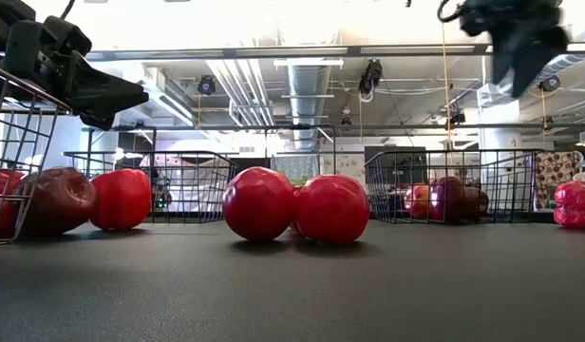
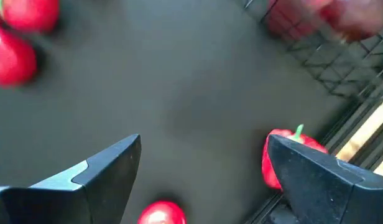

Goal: Sort produce into baskets
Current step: Put the apple into the right black wire basket

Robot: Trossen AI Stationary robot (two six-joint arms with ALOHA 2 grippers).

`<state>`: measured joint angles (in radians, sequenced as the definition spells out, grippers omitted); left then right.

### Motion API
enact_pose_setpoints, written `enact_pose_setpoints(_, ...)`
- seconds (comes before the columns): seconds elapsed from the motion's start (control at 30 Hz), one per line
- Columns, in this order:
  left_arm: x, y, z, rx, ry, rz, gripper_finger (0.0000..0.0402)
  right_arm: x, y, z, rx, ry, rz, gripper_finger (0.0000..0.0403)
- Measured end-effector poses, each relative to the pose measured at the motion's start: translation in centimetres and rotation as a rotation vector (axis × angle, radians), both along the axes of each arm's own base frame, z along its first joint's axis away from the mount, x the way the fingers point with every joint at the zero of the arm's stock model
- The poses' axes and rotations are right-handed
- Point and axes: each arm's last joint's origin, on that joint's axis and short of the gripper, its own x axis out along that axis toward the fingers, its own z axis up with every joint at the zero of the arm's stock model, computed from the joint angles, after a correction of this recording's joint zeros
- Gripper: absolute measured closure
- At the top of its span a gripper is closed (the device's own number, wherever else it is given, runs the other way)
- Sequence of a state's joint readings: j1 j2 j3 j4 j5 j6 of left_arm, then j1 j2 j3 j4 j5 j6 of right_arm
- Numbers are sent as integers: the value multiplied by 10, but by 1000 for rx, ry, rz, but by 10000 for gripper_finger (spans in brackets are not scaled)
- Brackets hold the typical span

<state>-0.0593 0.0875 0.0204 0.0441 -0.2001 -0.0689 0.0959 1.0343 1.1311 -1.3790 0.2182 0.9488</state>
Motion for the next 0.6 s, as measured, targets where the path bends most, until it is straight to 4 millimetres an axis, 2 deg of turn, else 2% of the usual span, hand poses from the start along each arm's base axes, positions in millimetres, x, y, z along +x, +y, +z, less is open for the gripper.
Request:
enact_pose_setpoints(0.1, 0, 0, 0, 0, 0, 0, 325, 3, 32, -21, -43, 43, 53, 62)
enact_pose_setpoints(0.27, 0, 0, 0, 0, 0, 0, 325, 17, 73, -46, -27, 49, 137, 62)
enact_pose_setpoints(0.6, 0, 0, 0, 0, 0, 0, 325, 50, 141, -53, 93, 160, 433, 62)
